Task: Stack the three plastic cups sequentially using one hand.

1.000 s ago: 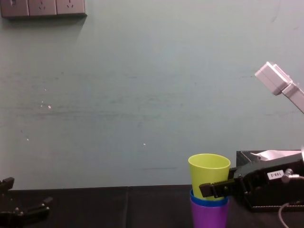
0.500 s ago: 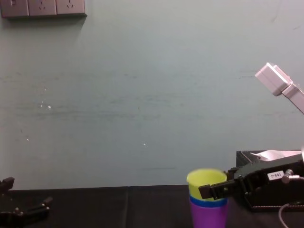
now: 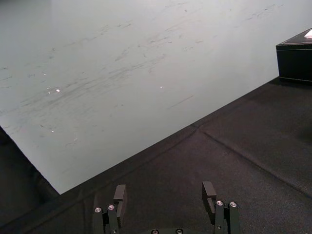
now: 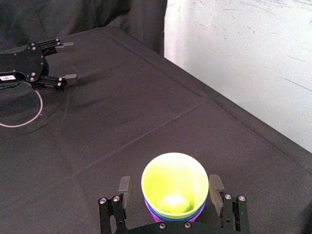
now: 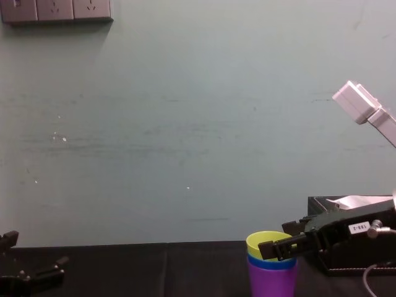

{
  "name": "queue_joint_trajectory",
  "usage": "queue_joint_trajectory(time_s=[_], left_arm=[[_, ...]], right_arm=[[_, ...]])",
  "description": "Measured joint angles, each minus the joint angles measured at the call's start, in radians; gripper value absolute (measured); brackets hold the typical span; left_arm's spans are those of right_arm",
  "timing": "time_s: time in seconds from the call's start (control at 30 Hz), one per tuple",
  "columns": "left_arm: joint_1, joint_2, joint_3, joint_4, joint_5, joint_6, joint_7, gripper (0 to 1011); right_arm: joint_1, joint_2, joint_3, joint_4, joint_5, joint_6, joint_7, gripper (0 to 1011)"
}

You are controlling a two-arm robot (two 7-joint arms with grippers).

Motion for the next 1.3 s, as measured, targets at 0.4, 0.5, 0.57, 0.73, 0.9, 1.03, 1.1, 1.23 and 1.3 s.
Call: queue_joint_trajectory(time_s=[0.4,0.5,0.57,0.73,0.9,1.03,1.1,1.23,1.3], left_arm=[[0.0,0.0,0.0,0.0,0.0,0.0,0.0,1010],[0.0,0.0,0.0,0.0,0.0,0.0,0.0,1010],[0.0,0.0,0.0,0.0,0.0,0.0,0.0,1010],[0.0,0.0,0.0,0.0,0.0,0.0,0.0,1010],[0.0,0.0,0.0,0.0,0.0,0.0,0.0,1010],[0.0,0.0,0.0,0.0,0.0,0.0,0.0,1010],[0.0,0.0,0.0,0.0,0.0,0.0,0.0,1010],[0.0,0.0,0.0,0.0,0.0,0.0,0.0,1010],[0.0,0.0,0.0,0.0,0.0,0.0,0.0,1010]], right_arm=[[-0.041,0.011,0.041,-0.052,0.025,-0.051,-0.024,1003],[-0.076,0.022,0.072,-0.096,0.038,-0.087,-0.053,1003],[-0.092,0.026,0.083,-0.116,0.04,-0.099,-0.069,1003],[-0.15,0.039,0.121,-0.187,0.037,-0.123,-0.138,1003],[-0.201,0.044,0.147,-0.241,0.015,-0.133,-0.211,1003],[-0.248,0.041,0.169,-0.286,-0.015,-0.145,-0.287,1003],[-0.279,0.035,0.183,-0.311,-0.035,-0.153,-0.336,1003],[-0.322,0.021,0.207,-0.339,-0.06,-0.169,-0.409,1003],[-0.338,0.015,0.217,-0.346,-0.068,-0.175,-0.435,1002]])
